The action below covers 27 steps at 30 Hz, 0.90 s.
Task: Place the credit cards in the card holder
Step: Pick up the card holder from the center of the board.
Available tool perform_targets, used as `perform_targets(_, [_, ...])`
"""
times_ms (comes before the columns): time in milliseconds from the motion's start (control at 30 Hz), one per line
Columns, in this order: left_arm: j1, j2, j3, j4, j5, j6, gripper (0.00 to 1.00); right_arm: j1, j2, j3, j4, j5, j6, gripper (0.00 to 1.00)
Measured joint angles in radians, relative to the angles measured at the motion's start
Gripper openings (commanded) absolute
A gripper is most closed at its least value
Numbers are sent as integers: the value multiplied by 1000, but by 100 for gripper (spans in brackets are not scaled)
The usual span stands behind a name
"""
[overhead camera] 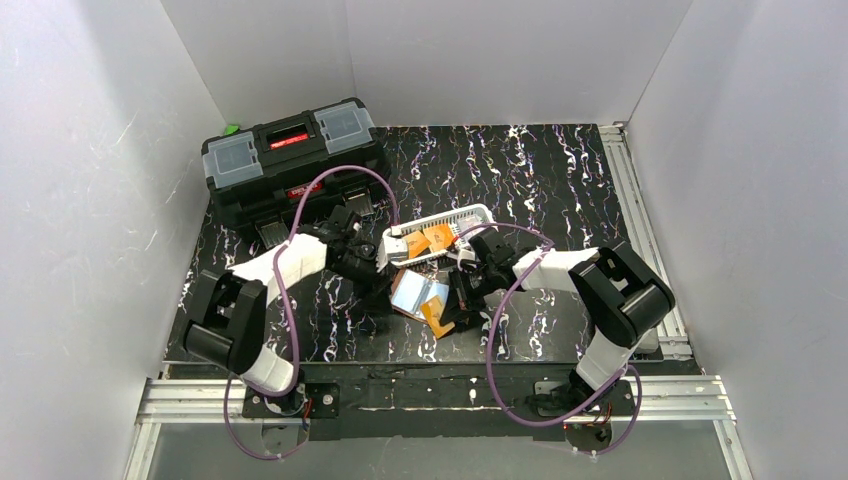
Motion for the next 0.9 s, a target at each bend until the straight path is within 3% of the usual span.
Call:
perform_targets(233, [-40,90,18,145,-173,-374,59,-1,-5,-27,20,-3,0,1])
perform_targets(500, [-56,160,64,224,-282,-579,58,-8,-5,-31,30,-14,0,1])
perform_targets(900, [-54,219,89,270,-189,-691,7,-30,-18,-43,35,-30,0,1])
